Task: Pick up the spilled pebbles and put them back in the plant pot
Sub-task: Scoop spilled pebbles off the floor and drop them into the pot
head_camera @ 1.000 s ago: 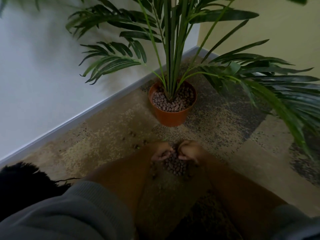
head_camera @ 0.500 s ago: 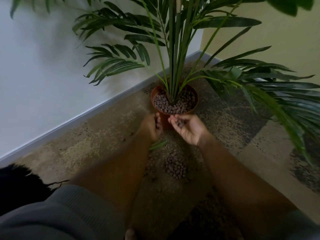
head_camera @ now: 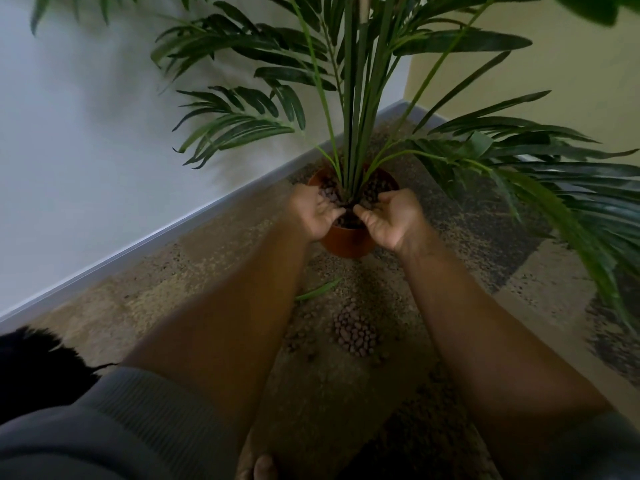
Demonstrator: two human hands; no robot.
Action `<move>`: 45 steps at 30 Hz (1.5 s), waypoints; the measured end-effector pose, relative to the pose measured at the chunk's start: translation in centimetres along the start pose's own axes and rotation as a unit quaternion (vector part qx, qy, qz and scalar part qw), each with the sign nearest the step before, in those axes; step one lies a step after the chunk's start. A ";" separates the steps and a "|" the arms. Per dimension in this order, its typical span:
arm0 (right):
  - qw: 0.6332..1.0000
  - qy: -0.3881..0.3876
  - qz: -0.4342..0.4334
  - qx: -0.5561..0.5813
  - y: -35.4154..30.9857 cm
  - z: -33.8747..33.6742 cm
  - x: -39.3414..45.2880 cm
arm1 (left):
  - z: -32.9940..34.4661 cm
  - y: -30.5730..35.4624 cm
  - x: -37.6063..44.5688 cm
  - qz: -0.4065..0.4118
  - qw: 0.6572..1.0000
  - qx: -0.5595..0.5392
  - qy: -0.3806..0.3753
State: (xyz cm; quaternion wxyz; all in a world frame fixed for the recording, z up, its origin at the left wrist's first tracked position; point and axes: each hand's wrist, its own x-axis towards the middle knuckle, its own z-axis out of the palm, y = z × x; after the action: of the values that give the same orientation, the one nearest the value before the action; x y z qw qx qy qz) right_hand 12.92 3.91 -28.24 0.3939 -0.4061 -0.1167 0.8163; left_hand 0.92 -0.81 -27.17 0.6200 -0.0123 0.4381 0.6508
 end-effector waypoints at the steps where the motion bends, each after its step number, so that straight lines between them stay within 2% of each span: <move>1: 1.000 -0.003 0.002 -0.001 0.1 -0.1 -0.3 | -0.3 -0.2 0.2 0.002 1.000 0.000 0.005; 4: 0.999 -0.010 0.001 -0.043 0.4 -0.7 -0.8 | -1.8 -0.7 0.6 0.000 1.000 -0.016 -0.001; 6: 0.994 -0.004 -0.004 -0.110 0.7 -1.3 -1.0 | -3.1 -1.3 0.6 -0.013 1.000 -0.008 -0.015; 8: 0.982 -0.005 0.011 -0.190 0.9 -2.2 -1.2 | -4.1 -1.9 0.2 -0.023 0.999 0.023 0.011; 12: 0.936 -0.027 0.070 -0.344 1.1 -4.0 -2.3 | -5.5 -3.5 0.1 -0.051 0.989 0.128 0.062; 15: 0.874 -0.011 0.090 -0.478 2.1 -5.5 -2.5 | -6.4 -4.9 0.6 -0.076 0.964 0.243 0.074; 16: 0.846 -0.003 0.092 -0.525 2.5 -6.1 -2.3 | -6.8 -5.4 0.9 -0.092 0.949 0.296 0.065; 17: 0.801 -0.001 0.085 -0.593 3.0 -6.9 -2.0 | -7.0 -6.0 1.0 -0.106 0.923 0.368 0.044; 18: 0.732 -0.004 0.076 -0.677 3.5 -8.0 -1.6 | -7.3 -6.6 1.0 -0.118 0.888 0.445 0.017; 20: 0.566 -0.022 0.078 -0.820 4.5 -10.0 -1.2 | -8.3 -7.9 1.5 -0.109 0.807 0.580 -0.005; 21: 0.510 -0.026 0.100 -0.854 5.1 -11.1 -1.0 | -8.9 -8.4 1.5 -0.095 0.766 0.635 -0.009; 23: 0.450 -0.028 0.130 -0.883 6.4 -13.9 0.4 | -9.7 -9.4 1.2 -0.075 0.712 0.698 -0.017; 24: 0.434 -0.030 0.139 -0.889 7.0 -14.9 0.8 | -9.8 -9.8 0.8 -0.079 0.690 0.719 -0.026; 27: 0.432 -0.023 0.117 -0.894 7.7 -15.6 -0.8 | -10.5 -11.3 0.3 -0.076 0.604 0.790 -0.074; 30: 0.452 -0.041 0.059 -0.889 8.4 -15.9 -2.1 | -12.3 -12.8 0.0 -0.023 0.554 0.828 -0.082; 34: 0.489 -0.092 -0.018 -0.867 9.7 -16.6 -1.6 | -14.0 -13.8 0.0 0.036 0.539 0.836 -0.100; 37: 0.522 -0.128 -0.076 -0.840 10.1 -16.4 -1.4 | -14.0 -14.3 0.1 0.068 0.518 0.849 -0.081; 39: 0.521 -0.135 -0.090 -0.838 9.9 -16.0 -1.7 | -14.2 -14.6 0.4 0.062 0.523 0.846 -0.081; 43: 0.511 -0.125 -0.093 -0.846 9.3 -15.1 -2.3 | -14.4 -15.1 1.3 0.019 0.568 0.819 -0.078; 45: 0.526 -0.114 -0.069 -0.840 9.0 -14.8 -2.3 | -14.1 -14.6 1.0 0.014 0.559 0.827 -0.056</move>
State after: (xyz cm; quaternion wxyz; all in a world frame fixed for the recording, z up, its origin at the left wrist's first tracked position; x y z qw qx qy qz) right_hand 19.94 -5.64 -41.03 -0.0911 -0.4436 -0.8200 0.3500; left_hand 5.21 -10.51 -44.50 0.3727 0.5480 0.7488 0.0109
